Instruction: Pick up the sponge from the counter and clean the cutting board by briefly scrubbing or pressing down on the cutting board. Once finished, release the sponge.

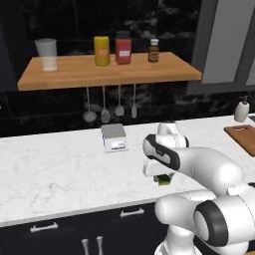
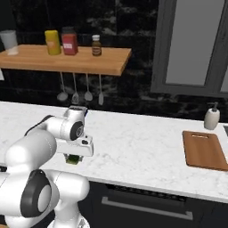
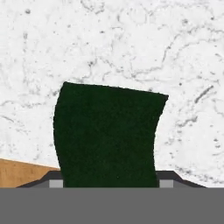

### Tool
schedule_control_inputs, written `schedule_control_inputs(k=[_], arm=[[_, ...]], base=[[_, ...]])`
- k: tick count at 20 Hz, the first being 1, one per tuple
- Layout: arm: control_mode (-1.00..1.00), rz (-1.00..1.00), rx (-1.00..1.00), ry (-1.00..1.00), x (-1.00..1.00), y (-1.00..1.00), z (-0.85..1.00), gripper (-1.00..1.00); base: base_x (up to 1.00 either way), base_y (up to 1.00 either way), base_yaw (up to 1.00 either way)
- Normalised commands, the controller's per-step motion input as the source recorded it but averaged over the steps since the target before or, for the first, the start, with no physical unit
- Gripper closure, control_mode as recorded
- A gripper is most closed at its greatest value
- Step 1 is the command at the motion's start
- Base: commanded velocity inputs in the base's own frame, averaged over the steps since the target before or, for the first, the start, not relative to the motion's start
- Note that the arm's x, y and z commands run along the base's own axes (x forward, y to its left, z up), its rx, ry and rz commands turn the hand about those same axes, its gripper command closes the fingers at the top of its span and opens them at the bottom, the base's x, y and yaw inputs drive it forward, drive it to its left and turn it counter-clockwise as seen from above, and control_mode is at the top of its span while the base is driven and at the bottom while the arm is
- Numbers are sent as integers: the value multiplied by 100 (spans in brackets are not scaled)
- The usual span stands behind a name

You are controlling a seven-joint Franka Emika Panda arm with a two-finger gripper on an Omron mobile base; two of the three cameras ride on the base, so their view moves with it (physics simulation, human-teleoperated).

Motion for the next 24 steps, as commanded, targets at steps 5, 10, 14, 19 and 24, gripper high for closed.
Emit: schedule_control_inputs(k=[5, 10, 14, 19, 24], arm=[[100, 0, 0, 0, 0, 0, 0, 100], [100, 0, 0, 0, 0, 0, 0, 100], [100, 0, 0, 0, 0, 0, 0, 100], [100, 0, 0, 0, 0, 0, 0, 100], [100, 0, 0, 0, 0, 0, 0, 100]], base=[[-1, -100, 0], [0, -100, 0], [0, -100, 0], [17, -77, 0], [72, -28, 0]])
